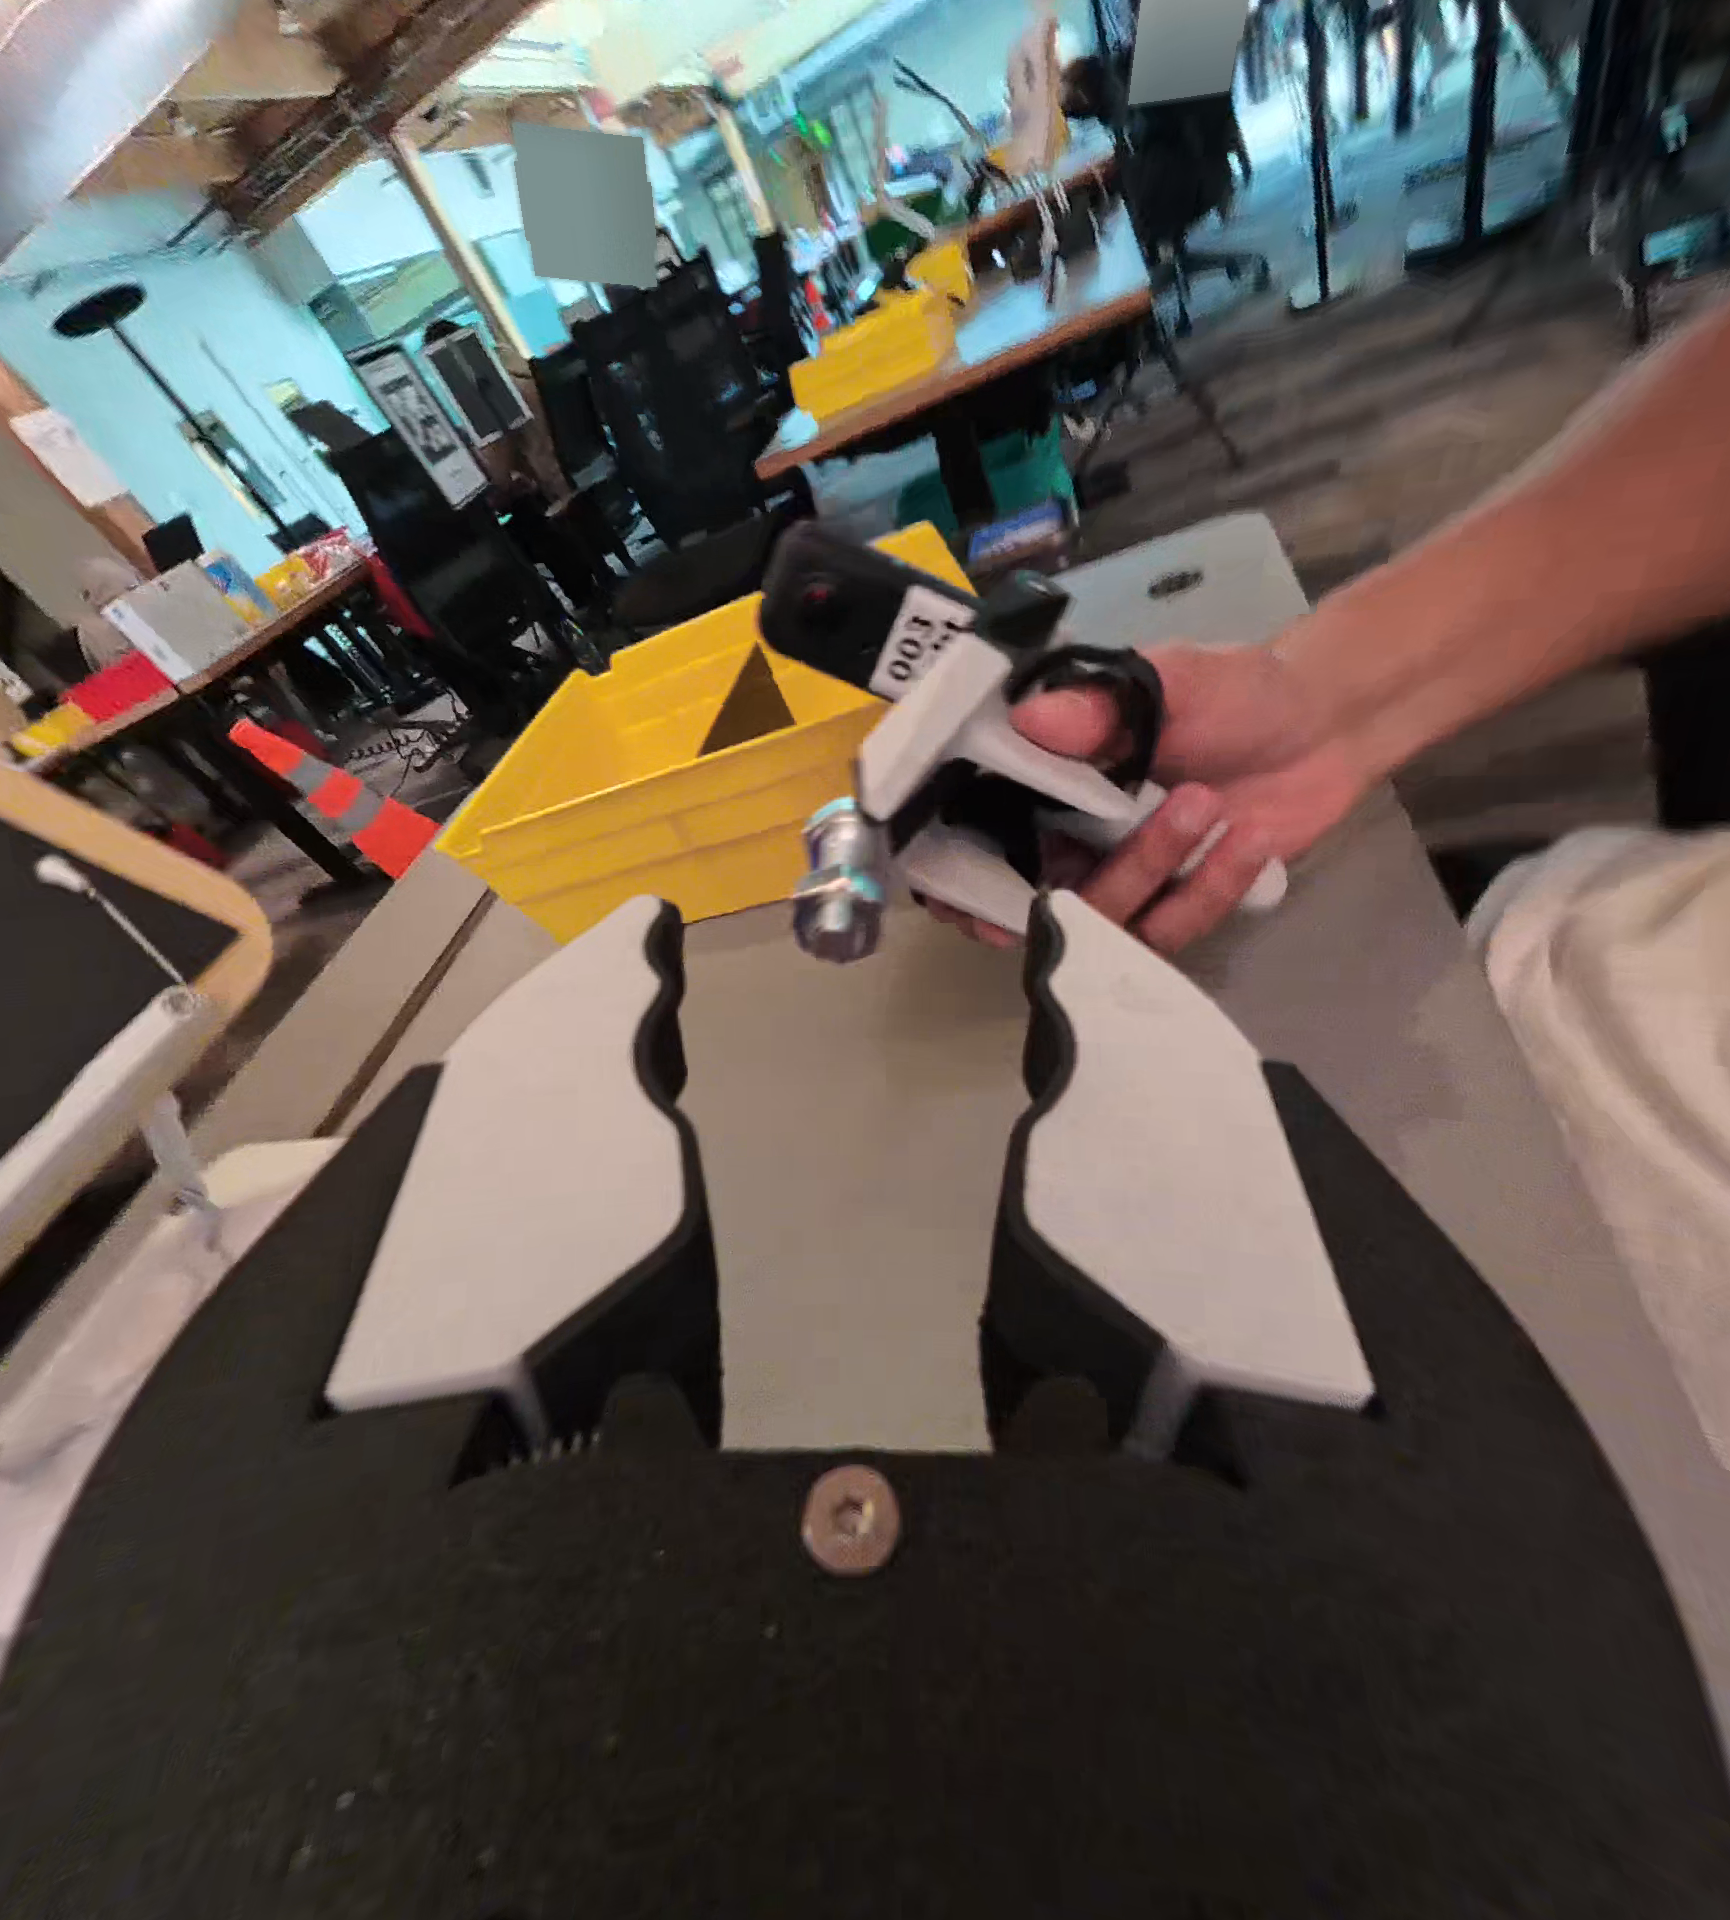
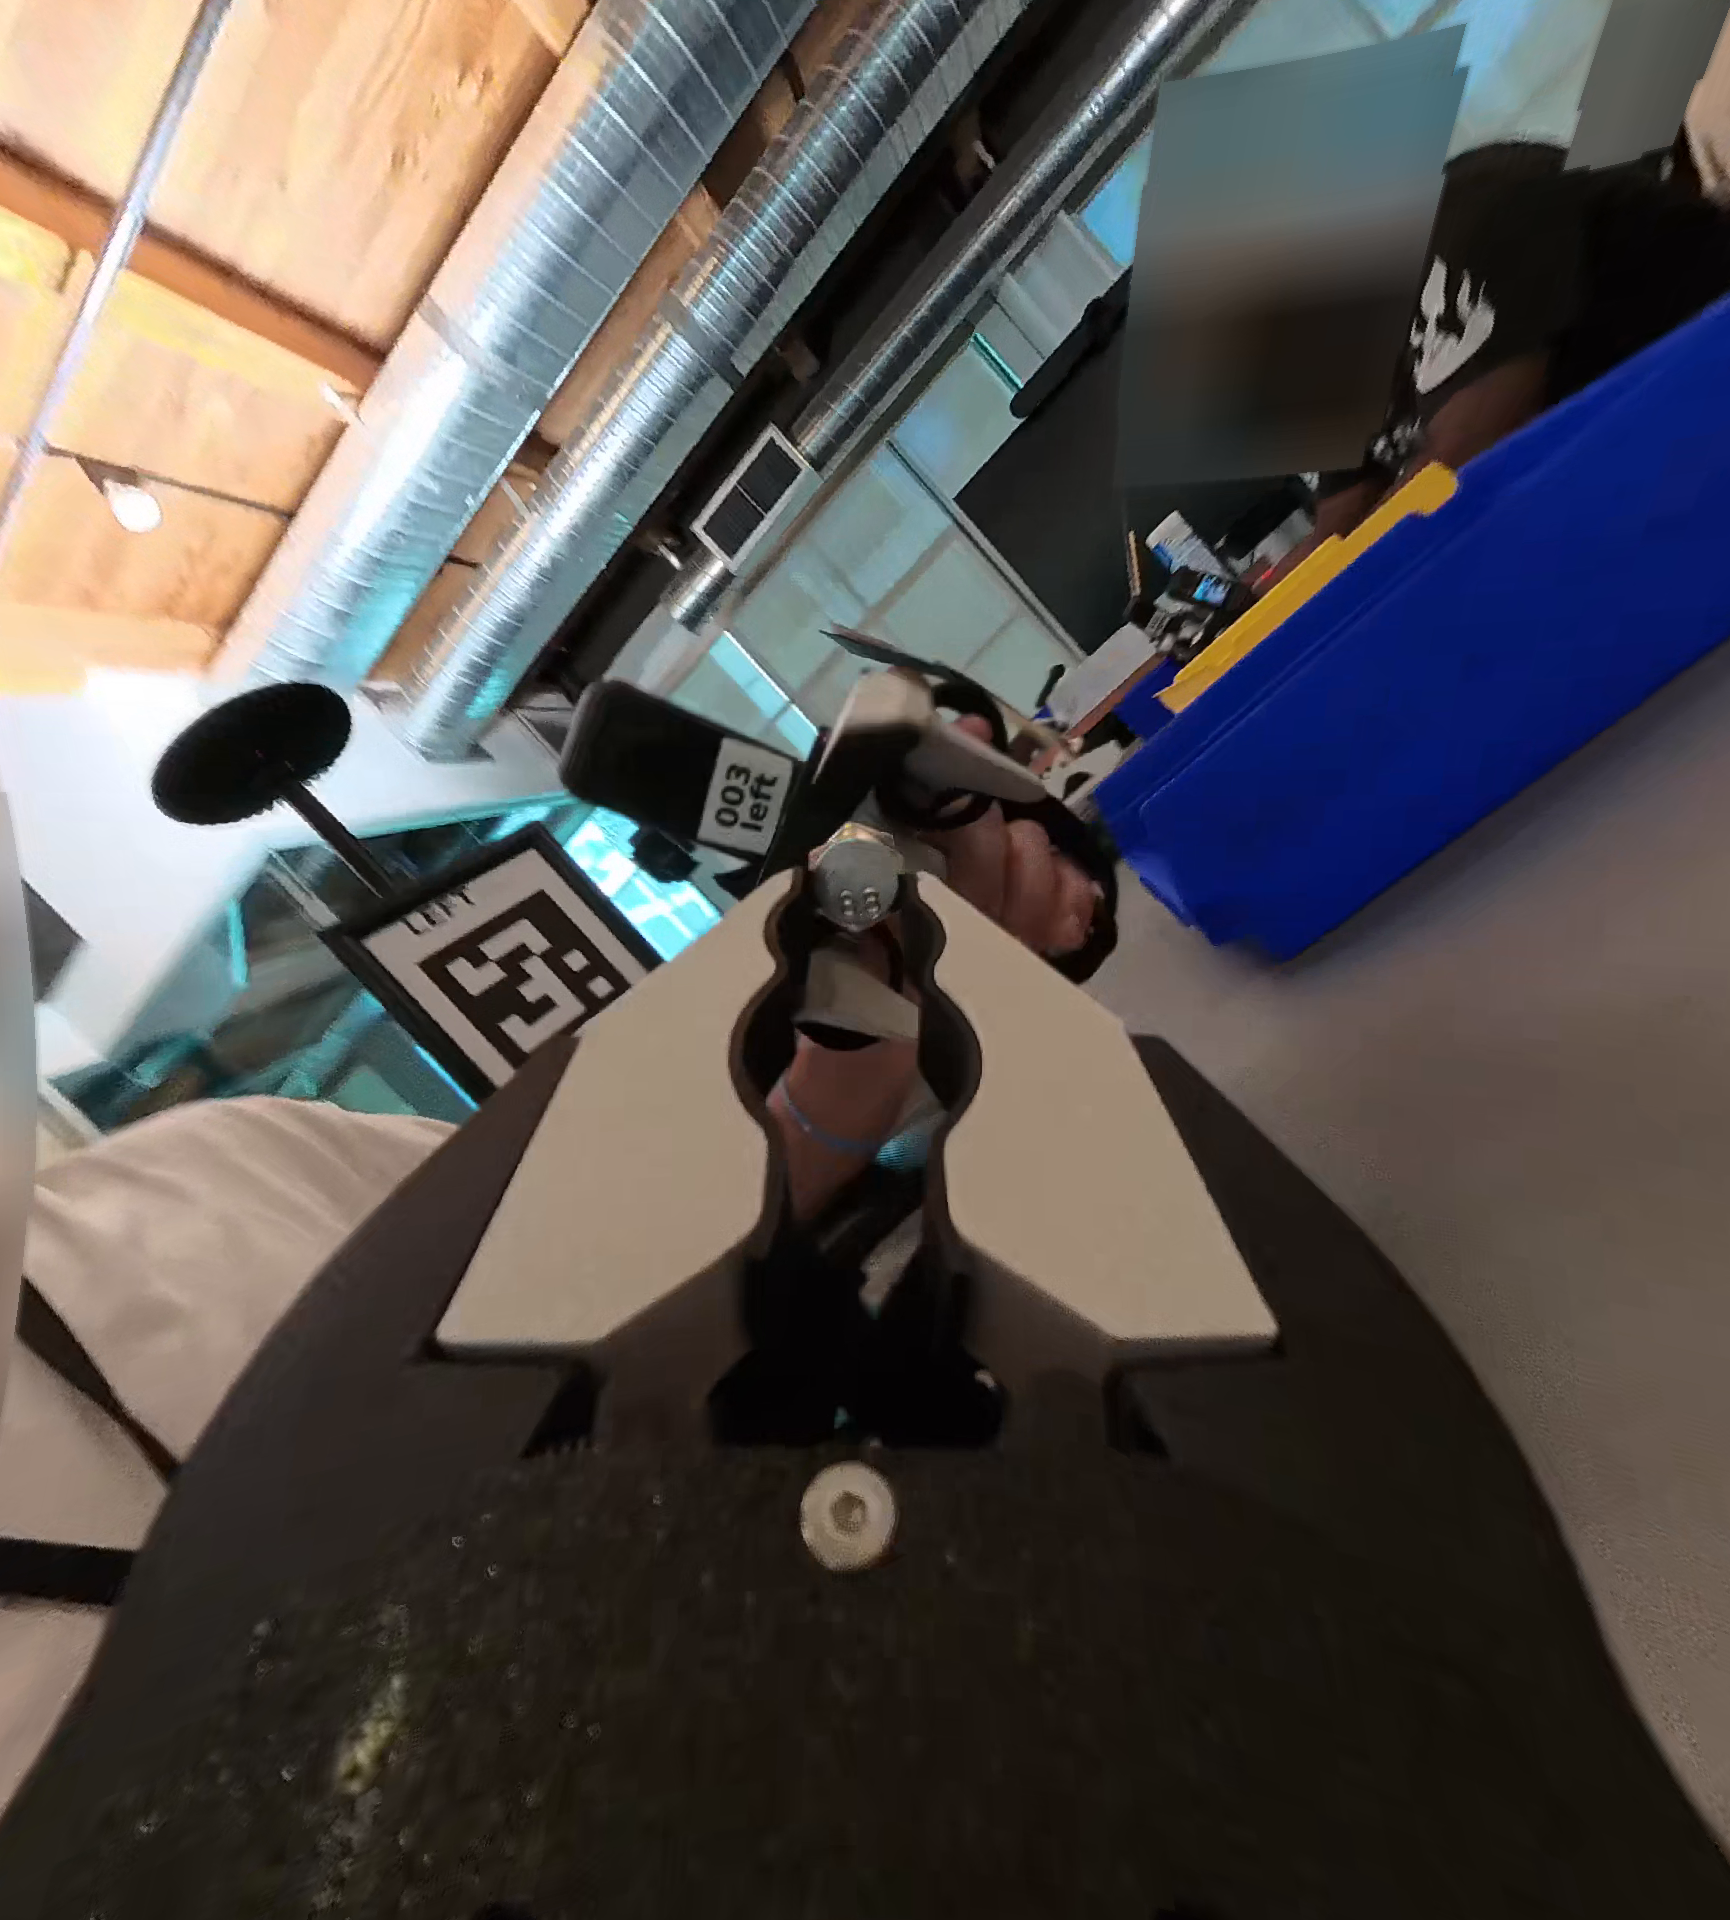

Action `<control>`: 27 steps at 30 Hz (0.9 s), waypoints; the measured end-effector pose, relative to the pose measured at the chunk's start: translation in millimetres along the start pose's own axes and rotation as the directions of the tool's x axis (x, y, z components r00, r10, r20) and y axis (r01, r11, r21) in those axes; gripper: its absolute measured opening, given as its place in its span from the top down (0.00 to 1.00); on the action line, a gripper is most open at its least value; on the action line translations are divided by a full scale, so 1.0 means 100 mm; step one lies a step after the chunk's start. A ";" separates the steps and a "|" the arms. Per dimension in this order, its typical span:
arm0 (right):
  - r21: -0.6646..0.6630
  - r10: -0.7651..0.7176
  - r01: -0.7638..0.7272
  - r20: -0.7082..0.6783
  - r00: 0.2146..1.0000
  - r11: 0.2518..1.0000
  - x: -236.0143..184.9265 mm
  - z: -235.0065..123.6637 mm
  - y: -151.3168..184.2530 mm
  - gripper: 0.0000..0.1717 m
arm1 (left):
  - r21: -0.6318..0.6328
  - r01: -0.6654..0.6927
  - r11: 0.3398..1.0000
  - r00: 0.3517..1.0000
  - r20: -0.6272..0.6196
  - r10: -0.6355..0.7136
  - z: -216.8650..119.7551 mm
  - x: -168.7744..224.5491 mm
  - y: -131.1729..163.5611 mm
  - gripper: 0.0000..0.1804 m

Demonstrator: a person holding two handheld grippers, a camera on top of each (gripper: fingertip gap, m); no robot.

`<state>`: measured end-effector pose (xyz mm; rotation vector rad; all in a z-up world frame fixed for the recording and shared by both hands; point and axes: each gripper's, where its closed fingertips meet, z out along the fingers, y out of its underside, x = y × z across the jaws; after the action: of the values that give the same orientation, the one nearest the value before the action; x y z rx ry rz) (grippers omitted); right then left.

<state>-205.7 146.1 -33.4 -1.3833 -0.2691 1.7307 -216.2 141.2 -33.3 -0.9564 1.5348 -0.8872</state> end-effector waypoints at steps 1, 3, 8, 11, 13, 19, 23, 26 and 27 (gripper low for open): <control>-0.001 0.042 -0.042 0.008 0.999 0.999 0.01 0.00 0.01 0.91 | -0.020 -0.042 0.999 0.999 -0.020 0.041 0.01 0.06 0.00 0.69; -0.009 0.100 -0.100 0.036 0.994 0.995 -0.01 0.01 0.03 0.91 | -0.034 -0.080 0.996 0.996 -0.038 0.079 0.03 0.13 -0.01 0.72; -0.046 0.134 -0.132 0.043 0.990 0.990 -0.01 0.03 0.08 0.91 | -0.045 -0.138 0.989 0.990 -0.029 0.137 0.01 0.15 -0.03 0.83; -0.055 0.129 -0.127 0.032 0.991 0.990 0.00 0.05 0.11 0.90 | -0.110 -0.170 0.979 0.985 0.017 0.173 -0.02 0.07 0.05 0.90; -0.056 0.128 -0.126 0.041 0.991 0.990 -0.01 0.05 0.11 0.91 | -0.109 -0.122 0.987 0.992 0.027 0.125 -0.02 0.07 0.04 0.90; -0.041 -0.039 0.040 0.040 0.998 0.998 -0.07 0.06 0.08 0.90 | -0.103 0.418 0.903 0.906 -0.029 -0.423 -0.03 0.08 -0.03 0.90; -0.011 -0.234 0.235 0.032 0.972 0.972 -0.11 0.06 0.07 0.90 | -0.079 0.771 0.632 0.617 -0.153 -0.772 -0.04 0.07 -0.09 0.90; -0.011 -0.422 0.422 0.004 0.907 0.907 -0.11 0.08 0.10 0.90 | -0.134 0.949 0.285 0.237 -0.294 -0.926 -0.07 0.09 -0.08 0.90; -0.002 -0.433 0.433 0.007 0.902 0.902 -0.13 0.09 0.10 0.90 | -0.154 0.970 0.190 0.128 -0.344 -0.930 -0.08 0.10 -0.08 0.90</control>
<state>-217.9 134.2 -27.9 -1.2091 -0.5411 1.3622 -223.9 129.5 -28.5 -1.8448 0.9245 -2.1889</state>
